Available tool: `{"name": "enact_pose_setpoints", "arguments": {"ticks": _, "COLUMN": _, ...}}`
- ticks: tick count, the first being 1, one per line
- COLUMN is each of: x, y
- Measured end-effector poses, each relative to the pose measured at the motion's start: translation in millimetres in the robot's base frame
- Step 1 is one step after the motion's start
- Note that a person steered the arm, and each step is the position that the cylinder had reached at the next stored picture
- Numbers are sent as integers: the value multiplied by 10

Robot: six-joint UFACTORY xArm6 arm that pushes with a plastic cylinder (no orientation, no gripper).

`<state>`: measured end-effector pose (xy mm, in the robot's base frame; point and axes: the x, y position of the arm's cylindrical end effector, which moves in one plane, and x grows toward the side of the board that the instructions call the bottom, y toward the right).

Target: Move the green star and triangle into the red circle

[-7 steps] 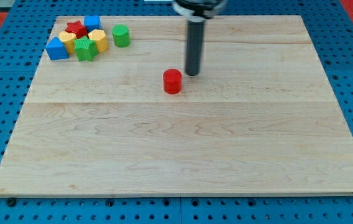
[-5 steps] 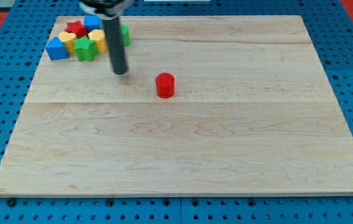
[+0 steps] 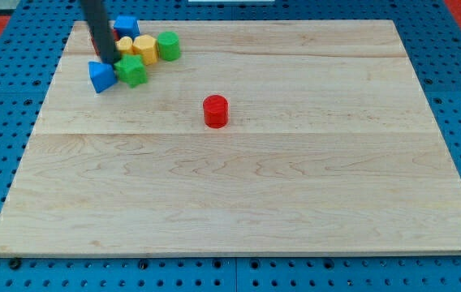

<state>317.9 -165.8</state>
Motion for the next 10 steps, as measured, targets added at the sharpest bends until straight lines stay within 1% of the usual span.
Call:
{"name": "enact_pose_setpoints", "arguments": {"ticks": 1, "x": 437, "y": 188}}
{"name": "enact_pose_setpoints", "arguments": {"ticks": 2, "x": 419, "y": 313}}
{"name": "enact_pose_setpoints", "arguments": {"ticks": 3, "x": 217, "y": -65}}
{"name": "enact_pose_setpoints", "arguments": {"ticks": 4, "x": 111, "y": 174}}
{"name": "enact_pose_setpoints", "arguments": {"ticks": 5, "x": 249, "y": 958}}
{"name": "enact_pose_setpoints", "arguments": {"ticks": 6, "x": 158, "y": 803}}
{"name": "enact_pose_setpoints", "arguments": {"ticks": 7, "x": -306, "y": 657}}
{"name": "enact_pose_setpoints", "arguments": {"ticks": 8, "x": -233, "y": 66}}
{"name": "enact_pose_setpoints", "arguments": {"ticks": 9, "x": -233, "y": -374}}
{"name": "enact_pose_setpoints", "arguments": {"ticks": 10, "x": -206, "y": -447}}
